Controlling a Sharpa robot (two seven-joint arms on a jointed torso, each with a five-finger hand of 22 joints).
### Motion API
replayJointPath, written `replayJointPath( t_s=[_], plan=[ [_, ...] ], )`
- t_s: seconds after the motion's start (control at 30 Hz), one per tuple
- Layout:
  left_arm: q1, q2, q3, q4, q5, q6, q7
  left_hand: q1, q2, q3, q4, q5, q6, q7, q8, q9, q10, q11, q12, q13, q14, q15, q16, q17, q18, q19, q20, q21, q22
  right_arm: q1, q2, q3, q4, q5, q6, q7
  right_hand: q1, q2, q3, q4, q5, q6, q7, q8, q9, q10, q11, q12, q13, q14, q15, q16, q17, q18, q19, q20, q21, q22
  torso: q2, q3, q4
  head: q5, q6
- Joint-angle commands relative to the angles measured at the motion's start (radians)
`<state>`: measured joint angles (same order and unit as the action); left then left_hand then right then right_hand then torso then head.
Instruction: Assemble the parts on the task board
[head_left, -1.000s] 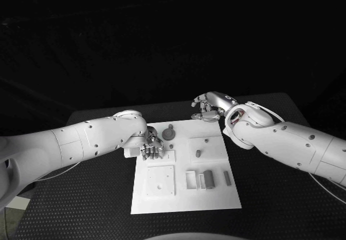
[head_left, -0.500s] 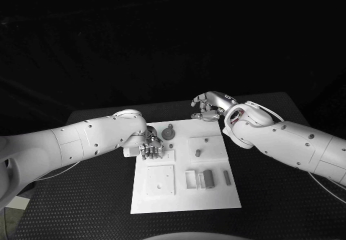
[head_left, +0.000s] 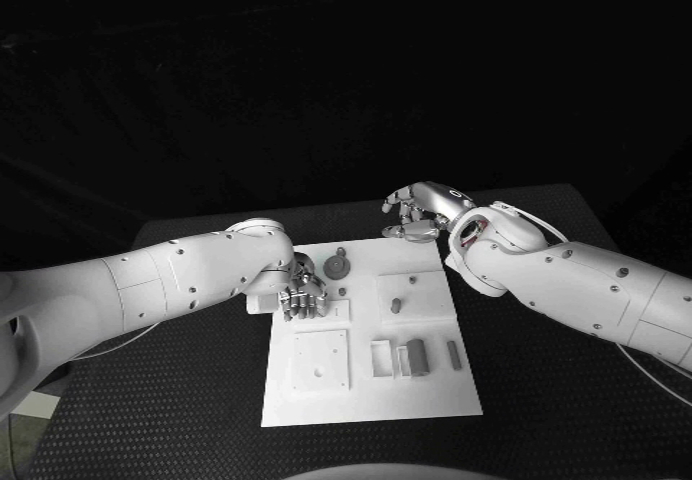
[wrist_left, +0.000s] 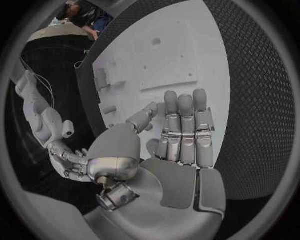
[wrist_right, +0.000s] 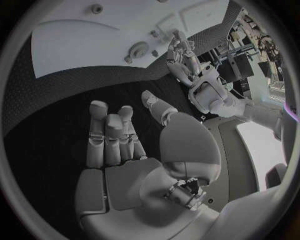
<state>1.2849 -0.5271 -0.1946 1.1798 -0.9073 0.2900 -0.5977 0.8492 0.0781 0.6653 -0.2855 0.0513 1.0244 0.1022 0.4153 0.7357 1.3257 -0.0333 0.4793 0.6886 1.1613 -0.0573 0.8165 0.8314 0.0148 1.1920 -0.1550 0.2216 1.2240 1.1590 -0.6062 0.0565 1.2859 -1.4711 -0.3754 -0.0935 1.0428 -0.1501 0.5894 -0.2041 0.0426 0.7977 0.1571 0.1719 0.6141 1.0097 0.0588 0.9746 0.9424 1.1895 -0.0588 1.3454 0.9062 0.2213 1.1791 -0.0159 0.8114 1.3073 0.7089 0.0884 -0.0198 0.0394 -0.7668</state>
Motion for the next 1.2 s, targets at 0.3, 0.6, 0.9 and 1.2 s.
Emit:
replayJointPath(
  t_s=[0.3, 0.6, 0.9, 1.2],
  plan=[
    [-0.001, 0.004, -0.001, 0.005, -0.006, -0.008, 0.000, 0.005, 0.008, -0.002, -0.001, 0.003, 0.053, -0.044, 0.002, 0.002, -0.014, -0.004, 0.008, 0.001, -0.010, 0.001, 0.007, -0.003, 0.011, 0.004, 0.001, -0.004, 0.003, 0.000, 0.003, 0.000, -0.001, -0.001, 0.010, 0.003, 0.003, 0.009, -0.003, -0.003, 0.006, 0.005, 0.011, 0.001, -0.002, -0.004, -0.005, 0.005, -0.002, 0.005, 0.002, 0.000, 0.001, 0.040, -0.001, -0.008, -0.004, 0.016, 0.000, 0.0008, -0.0002, 0.000, 0.000],
    [-0.004, 0.013, -0.002, 0.002, -0.073, -0.007, 0.000, 0.001, 0.008, -0.005, 0.001, 0.001, 0.052, -0.043, 0.000, 0.004, -0.015, -0.005, 0.013, 0.002, -0.011, 0.000, 0.014, -0.007, 0.011, 0.006, 0.001, -0.005, 0.006, 0.000, 0.003, 0.000, 0.000, -0.001, 0.009, 0.003, 0.003, 0.009, -0.004, -0.003, 0.006, 0.005, 0.011, 0.001, -0.002, -0.004, -0.005, 0.005, -0.002, 0.005, 0.002, 0.000, 0.001, 0.040, -0.001, -0.008, -0.004, 0.016, 0.000, 0.0014, -0.0008, 0.002, -0.002],
    [-0.010, 0.021, -0.009, -0.015, -0.089, -0.022, 0.005, -0.006, 0.009, -0.010, 0.005, 0.000, 0.054, -0.044, 0.000, 0.007, -0.014, -0.006, 0.021, 0.003, -0.011, -0.001, 0.023, -0.011, 0.011, 0.010, 0.000, -0.004, 0.010, 0.000, 0.005, 0.000, -0.002, -0.001, 0.010, 0.003, 0.002, 0.009, -0.004, -0.004, 0.006, 0.005, 0.011, 0.001, -0.002, -0.004, -0.005, 0.005, -0.003, 0.005, 0.002, 0.000, 0.001, 0.040, -0.001, -0.008, -0.004, 0.016, 0.000, 0.0011, -0.0011, 0.001, -0.003],
    [-0.010, 0.020, -0.010, -0.015, -0.089, -0.029, 0.007, -0.007, 0.012, -0.009, 0.005, 0.000, 0.055, -0.045, 0.000, 0.009, -0.015, -0.006, 0.023, 0.003, -0.011, -0.002, 0.026, -0.013, 0.011, 0.010, -0.001, -0.005, 0.011, 0.000, 0.008, 0.000, -0.005, -0.001, 0.011, 0.004, 0.002, 0.010, -0.004, -0.004, 0.006, 0.005, 0.011, 0.001, -0.002, -0.004, -0.005, 0.005, -0.003, 0.005, 0.002, 0.000, 0.001, 0.040, -0.001, -0.007, -0.005, 0.016, 0.000, 0.0012, -0.0002, 0.000, -0.005]
  ],
)
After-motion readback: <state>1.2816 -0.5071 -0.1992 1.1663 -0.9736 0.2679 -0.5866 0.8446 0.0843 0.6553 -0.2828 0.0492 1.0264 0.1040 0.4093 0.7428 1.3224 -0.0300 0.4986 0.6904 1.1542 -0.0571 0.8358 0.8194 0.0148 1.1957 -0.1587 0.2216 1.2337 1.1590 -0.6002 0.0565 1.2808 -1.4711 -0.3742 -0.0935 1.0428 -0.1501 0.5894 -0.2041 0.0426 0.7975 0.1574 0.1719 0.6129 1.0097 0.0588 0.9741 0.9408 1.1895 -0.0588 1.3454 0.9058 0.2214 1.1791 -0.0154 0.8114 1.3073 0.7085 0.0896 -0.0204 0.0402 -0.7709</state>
